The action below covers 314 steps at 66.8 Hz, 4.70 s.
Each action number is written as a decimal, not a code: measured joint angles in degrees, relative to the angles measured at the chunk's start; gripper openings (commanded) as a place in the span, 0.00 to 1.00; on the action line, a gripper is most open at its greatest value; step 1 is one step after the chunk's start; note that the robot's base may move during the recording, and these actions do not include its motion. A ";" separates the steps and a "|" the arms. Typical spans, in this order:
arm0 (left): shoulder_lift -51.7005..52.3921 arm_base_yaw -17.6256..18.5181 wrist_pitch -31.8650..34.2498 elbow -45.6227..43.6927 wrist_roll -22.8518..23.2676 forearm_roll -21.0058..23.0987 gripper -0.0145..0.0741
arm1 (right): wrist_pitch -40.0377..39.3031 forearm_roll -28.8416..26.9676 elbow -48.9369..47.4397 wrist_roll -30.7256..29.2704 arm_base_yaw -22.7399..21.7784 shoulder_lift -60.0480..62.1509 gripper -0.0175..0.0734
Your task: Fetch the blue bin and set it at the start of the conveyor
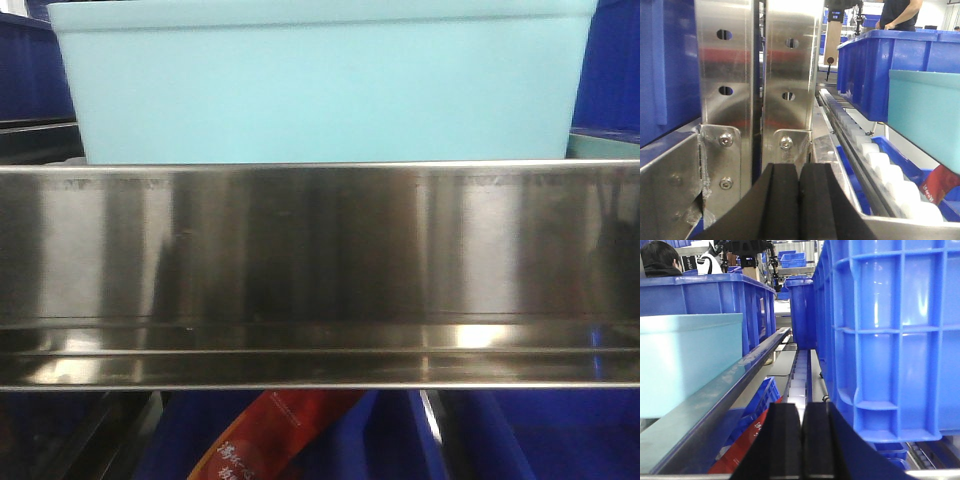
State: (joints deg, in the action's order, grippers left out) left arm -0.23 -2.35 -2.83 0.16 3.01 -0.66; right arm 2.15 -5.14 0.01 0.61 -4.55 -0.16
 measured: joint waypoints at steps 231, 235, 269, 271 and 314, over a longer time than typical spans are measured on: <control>-99.74 19.97 -56.76 -94.35 6.16 -2.28 0.68 | 64.91 0.49 -100.11 3.07 14.25 -100.57 0.76; -100.46 19.96 -56.85 -94.35 6.16 -2.39 0.62 | 64.68 0.49 -100.11 3.07 14.25 -101.69 0.64; -100.60 19.96 -57.08 -94.47 7.02 -1.42 0.04 | 64.78 -0.19 -100.22 3.89 14.37 -103.41 0.03; -100.60 19.96 -57.08 -94.59 7.05 -1.42 0.04 | 64.82 -0.19 -100.22 4.03 14.37 -103.41 0.03; -83.31 19.96 -63.99 -95.48 7.15 0.66 0.04 | 67.56 -1.05 -100.12 4.44 17.14 -85.58 0.03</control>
State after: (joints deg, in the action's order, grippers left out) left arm -83.54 17.61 -66.83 -95.32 10.16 0.00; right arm 69.71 -6.19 -100.11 5.05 12.59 -85.75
